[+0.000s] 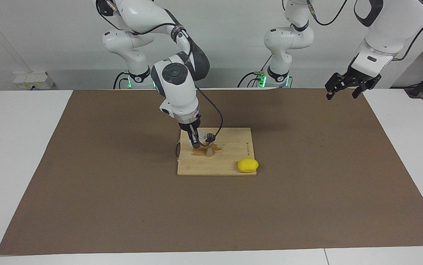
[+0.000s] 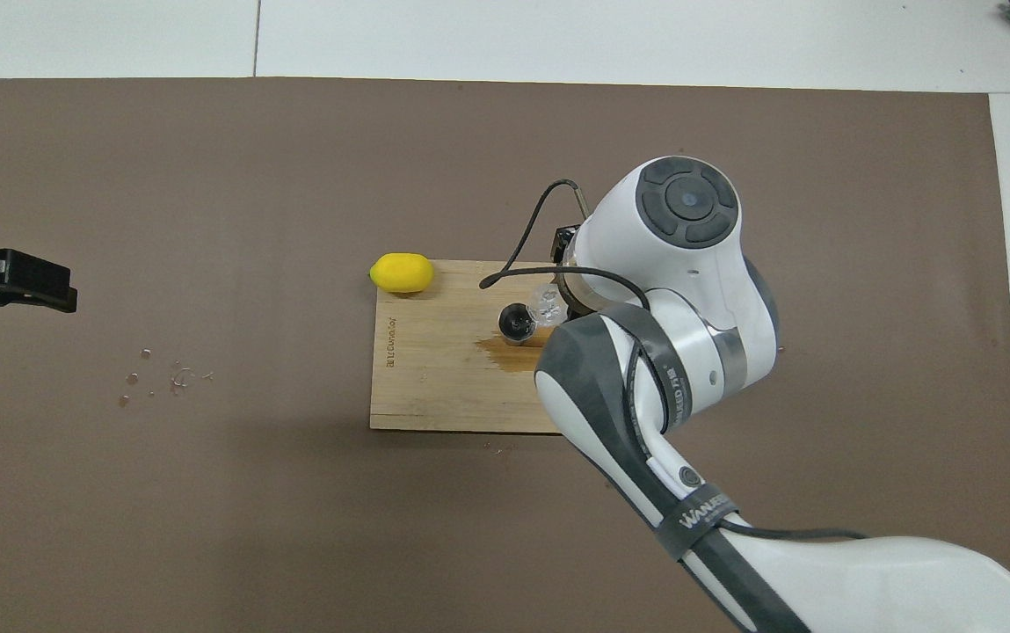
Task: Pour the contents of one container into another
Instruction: 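Turn the glass upright and carry it back off the board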
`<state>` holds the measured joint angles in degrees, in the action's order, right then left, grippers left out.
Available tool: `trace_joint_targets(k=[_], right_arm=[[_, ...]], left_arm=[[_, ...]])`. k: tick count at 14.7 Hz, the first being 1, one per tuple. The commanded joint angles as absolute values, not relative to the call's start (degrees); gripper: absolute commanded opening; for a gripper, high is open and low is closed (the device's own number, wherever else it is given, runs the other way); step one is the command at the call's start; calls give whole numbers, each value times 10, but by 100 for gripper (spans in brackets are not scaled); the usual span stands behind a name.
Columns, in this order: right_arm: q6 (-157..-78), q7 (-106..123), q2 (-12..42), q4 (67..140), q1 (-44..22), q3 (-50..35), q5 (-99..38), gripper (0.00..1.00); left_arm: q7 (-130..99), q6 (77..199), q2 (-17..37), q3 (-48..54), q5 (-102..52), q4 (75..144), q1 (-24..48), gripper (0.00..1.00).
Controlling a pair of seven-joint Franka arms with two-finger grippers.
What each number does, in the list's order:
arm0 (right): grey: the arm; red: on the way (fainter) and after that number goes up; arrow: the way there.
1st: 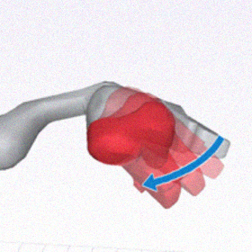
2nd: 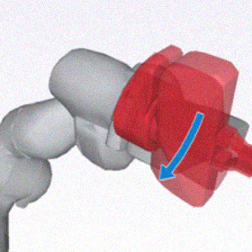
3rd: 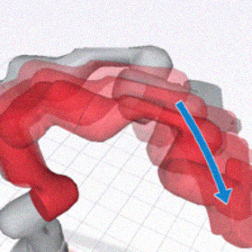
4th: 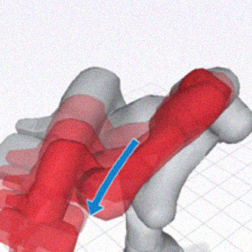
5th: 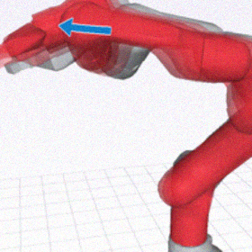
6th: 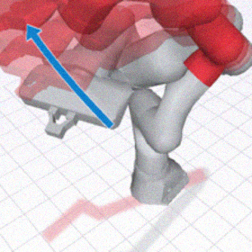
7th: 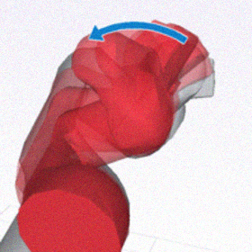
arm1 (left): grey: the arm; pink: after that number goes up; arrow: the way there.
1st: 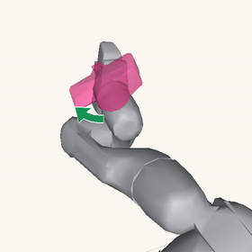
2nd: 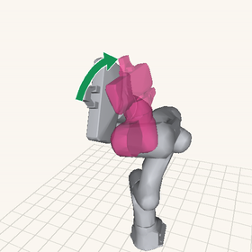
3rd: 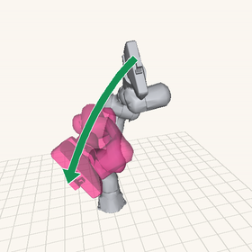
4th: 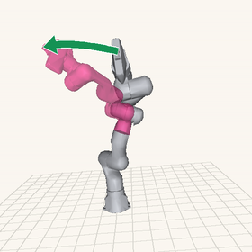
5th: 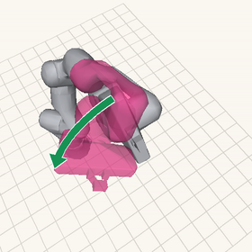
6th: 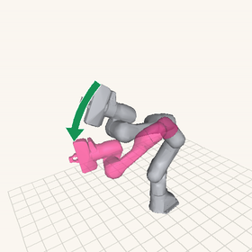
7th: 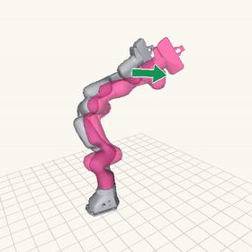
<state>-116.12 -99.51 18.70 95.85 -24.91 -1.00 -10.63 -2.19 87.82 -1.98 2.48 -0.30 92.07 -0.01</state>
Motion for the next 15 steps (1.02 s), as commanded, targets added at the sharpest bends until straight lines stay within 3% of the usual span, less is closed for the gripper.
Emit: trace_joint_targets(k=[1,9,15], right_arm=[[-1193,-920,178,999,-208,-16,-200,0],[-1202,-701,135,1123,-72,-15,-405,0],[-1156,-585,145,1143,22,-16,-415,0]], left_arm=[[-24,875,-33,21,-8,935,3,100],[-24,875,-33,21,-8,935,4,100],[-24,875,-33,21,-8,935,3,100]])
